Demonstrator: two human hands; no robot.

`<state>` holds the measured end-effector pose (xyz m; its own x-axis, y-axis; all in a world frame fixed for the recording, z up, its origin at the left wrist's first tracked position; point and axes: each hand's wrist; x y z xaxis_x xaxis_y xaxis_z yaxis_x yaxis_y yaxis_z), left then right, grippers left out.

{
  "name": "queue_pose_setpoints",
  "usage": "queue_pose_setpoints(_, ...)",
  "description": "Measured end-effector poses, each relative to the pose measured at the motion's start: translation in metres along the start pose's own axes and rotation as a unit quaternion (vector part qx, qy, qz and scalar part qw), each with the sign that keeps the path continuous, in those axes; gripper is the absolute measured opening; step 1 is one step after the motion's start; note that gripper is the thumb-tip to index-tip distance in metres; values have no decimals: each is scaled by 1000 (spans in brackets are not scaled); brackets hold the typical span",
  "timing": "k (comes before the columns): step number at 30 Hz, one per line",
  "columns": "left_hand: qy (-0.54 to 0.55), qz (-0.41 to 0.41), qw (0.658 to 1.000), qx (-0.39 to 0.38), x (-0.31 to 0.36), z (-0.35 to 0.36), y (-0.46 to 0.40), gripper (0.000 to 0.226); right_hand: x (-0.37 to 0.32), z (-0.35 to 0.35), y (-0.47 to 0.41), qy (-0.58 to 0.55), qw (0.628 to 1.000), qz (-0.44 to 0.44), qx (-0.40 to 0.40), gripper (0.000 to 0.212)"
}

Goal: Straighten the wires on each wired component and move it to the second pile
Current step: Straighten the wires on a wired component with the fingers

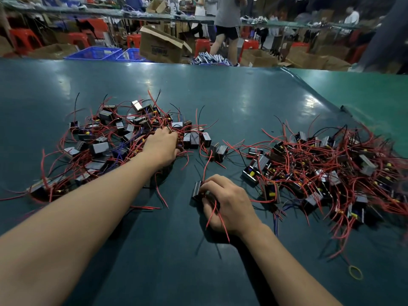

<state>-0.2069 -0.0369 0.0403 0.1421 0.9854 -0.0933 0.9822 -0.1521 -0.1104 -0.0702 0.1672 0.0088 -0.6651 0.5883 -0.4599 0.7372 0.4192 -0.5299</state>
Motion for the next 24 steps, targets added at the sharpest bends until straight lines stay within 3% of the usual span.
queue_pose_setpoints(3, 9, 5, 999, 38, 0, 5, 4, 31, 0, -1, 0, -2, 1000, 4, -11, 22)
queue_pose_setpoints(6, 1, 16, 1000, 25, -2, 2, 8, 25, 0, -1, -1, -2, 1000, 4, -23, 26)
queue_pose_setpoints(9, 82, -11, 996, 34, -2, -2, 16, 19, 0, -1, -2, -4, 1000, -1, -30, 28)
queue_pose_setpoints(13, 223, -42, 961, 157, -9, -12, 31, 10, -1, -2, 0, -13, 1000, -10, 6, 18)
queue_pose_setpoints(19, 346, -49, 889, 295, -12, -44, 77, 36, 2, -1, 1, -9, 1000, -19, 20, 13)
queue_pose_setpoints(22, 380, -53, 859, 339, -10, -53, 104, 42, 6, 0, 2, -38, 999, -13, 28, 14)
queue_pose_setpoints(24, 419, -29, 850, 319, -8, -54, 119, 40, 6, 1, 2, -57, 997, -16, 56, 13)
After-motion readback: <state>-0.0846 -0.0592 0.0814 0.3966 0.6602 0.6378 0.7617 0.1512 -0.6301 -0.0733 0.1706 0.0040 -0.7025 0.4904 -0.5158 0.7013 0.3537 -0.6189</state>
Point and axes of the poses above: each hand's wrist, its own y-axis away from the middle knuckle, its own z-axis out of the palm, x = y × z, and after that the axes turned 6 degrees about -y, right-handed
